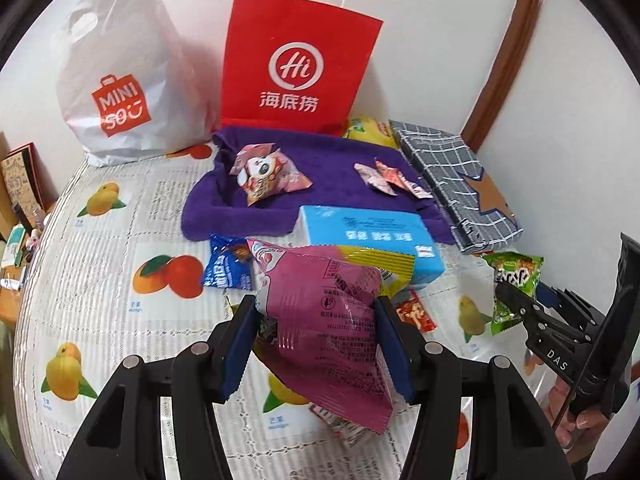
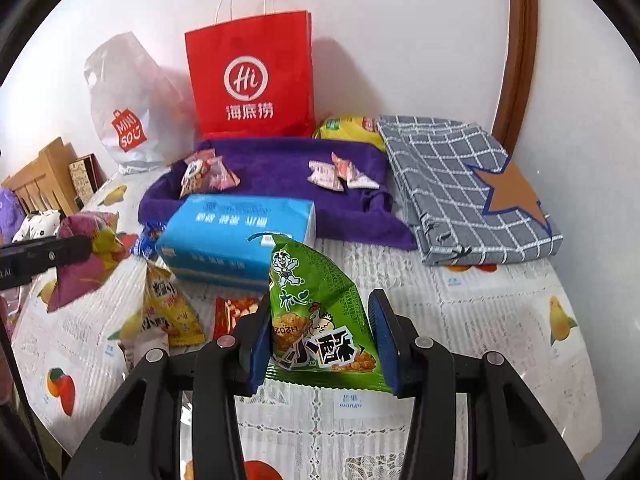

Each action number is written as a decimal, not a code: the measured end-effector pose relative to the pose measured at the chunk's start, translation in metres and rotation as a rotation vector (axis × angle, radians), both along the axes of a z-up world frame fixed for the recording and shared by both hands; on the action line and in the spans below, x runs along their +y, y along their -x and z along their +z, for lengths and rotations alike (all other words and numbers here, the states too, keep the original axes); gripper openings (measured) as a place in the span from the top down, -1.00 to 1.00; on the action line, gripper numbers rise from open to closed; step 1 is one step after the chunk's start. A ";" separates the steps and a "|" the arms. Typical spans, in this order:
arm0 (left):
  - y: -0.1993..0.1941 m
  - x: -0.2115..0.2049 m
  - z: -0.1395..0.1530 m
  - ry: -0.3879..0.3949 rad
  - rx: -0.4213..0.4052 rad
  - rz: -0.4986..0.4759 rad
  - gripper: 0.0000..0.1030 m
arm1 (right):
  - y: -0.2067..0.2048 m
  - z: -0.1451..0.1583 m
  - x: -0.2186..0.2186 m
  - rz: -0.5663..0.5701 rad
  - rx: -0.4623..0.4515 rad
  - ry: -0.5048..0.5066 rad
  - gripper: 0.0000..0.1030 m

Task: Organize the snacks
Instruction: 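Lift both bags and carry them toward the purple towel, then lower both bags onto the purple towel and open both tools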

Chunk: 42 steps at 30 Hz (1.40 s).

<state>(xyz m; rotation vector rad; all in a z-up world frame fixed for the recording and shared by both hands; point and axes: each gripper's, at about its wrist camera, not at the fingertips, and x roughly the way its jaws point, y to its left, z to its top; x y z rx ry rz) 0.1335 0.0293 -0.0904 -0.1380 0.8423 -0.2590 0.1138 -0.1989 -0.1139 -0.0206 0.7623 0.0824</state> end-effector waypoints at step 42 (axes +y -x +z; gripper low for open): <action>-0.137 -0.007 0.065 -0.076 -0.050 0.042 -0.09 | -0.178 0.070 0.013 0.030 -0.060 -0.009 0.13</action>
